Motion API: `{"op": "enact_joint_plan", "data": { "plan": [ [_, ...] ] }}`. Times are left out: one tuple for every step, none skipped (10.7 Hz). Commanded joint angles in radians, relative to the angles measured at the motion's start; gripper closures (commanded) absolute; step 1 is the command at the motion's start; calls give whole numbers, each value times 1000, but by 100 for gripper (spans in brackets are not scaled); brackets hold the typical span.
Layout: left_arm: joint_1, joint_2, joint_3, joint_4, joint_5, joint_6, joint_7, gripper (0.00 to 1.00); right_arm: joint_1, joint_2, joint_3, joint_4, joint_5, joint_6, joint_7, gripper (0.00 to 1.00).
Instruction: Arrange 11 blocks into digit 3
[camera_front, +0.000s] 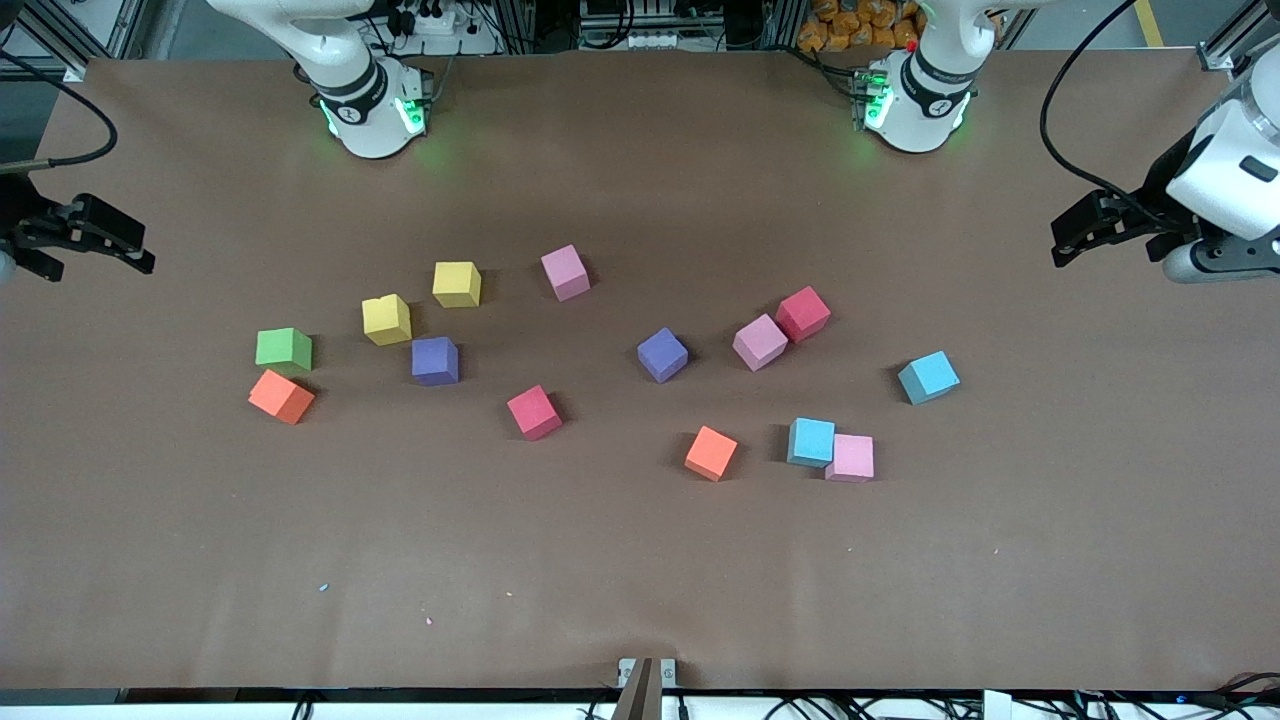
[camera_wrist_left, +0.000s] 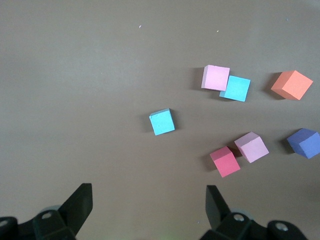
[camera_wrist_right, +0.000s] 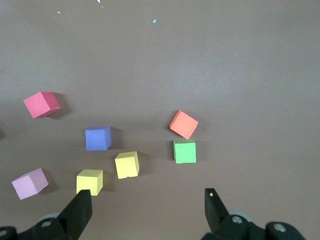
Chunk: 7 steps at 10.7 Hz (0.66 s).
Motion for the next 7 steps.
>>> {"op": "enact_joint_plan", "data": {
  "plan": [
    [-44,38,-11,-16,-15,8,-43,0,-7,18,10,17,-12,-15,-9,0],
    [-94,72,-11,-20,-12,28,-123,0,-4,22,12,14,-11,-15,-11,0],
    [-135,92,-17,-48,-16,70,-211,0,-6,31,12,3,0,-17,-13,0],
    [-175,98,-17,-109,-13,130,-300,0,2,32,13,-25,2,-11,-13,0],
    [-212,99,-19,-172,-15,194,-356,0,21,34,15,-60,3,-4,-13,0],
    [-258,104,-17,-232,-15,262,-440,0,51,35,16,-112,5,9,-25,0],
    [-312,137,-17,-255,-9,308,-534,0,98,35,16,-184,5,55,-35,0]
  ]
}}
